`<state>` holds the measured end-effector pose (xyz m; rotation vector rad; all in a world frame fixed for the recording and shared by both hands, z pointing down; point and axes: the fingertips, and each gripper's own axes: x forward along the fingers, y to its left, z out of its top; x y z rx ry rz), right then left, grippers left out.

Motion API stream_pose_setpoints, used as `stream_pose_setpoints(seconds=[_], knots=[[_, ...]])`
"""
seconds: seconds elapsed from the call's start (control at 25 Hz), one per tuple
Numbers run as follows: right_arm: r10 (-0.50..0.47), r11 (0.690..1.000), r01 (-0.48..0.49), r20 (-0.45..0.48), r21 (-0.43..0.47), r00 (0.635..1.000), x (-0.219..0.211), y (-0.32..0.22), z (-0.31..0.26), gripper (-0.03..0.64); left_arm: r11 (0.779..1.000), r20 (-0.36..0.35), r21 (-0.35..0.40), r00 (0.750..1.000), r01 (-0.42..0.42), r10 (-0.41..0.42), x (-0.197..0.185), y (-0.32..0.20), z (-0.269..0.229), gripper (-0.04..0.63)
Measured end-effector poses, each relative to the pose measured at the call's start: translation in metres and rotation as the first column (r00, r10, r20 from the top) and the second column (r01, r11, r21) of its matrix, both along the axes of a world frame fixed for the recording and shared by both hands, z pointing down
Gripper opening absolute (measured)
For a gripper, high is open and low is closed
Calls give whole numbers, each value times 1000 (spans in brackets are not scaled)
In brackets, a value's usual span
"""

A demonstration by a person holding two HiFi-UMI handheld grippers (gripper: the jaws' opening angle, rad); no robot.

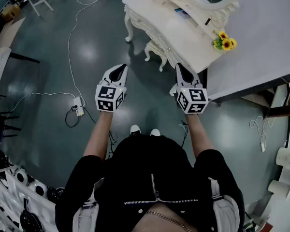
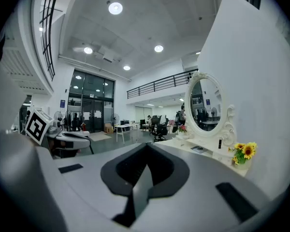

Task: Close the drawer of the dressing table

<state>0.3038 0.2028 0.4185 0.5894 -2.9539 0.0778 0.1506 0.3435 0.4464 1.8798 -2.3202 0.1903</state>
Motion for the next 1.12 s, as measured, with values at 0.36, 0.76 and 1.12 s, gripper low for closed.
stream_pose_setpoints(seconds=[0.36, 0.76, 1.12], knots=[[26, 1000, -26, 14, 7, 1000, -23, 18, 2, 5, 1000, -7, 6, 1000, -13, 13, -23, 20, 8, 26], [31, 999, -31, -1, -16, 1000, -48, 26, 12, 5, 1000, -34, 1, 999, -29, 29, -49, 18, 19, 26], [22, 999, -21, 14, -37, 1000, -107, -26, 19, 5, 1000, -35, -9, 999, -23, 22, -105, -33, 28, 26]])
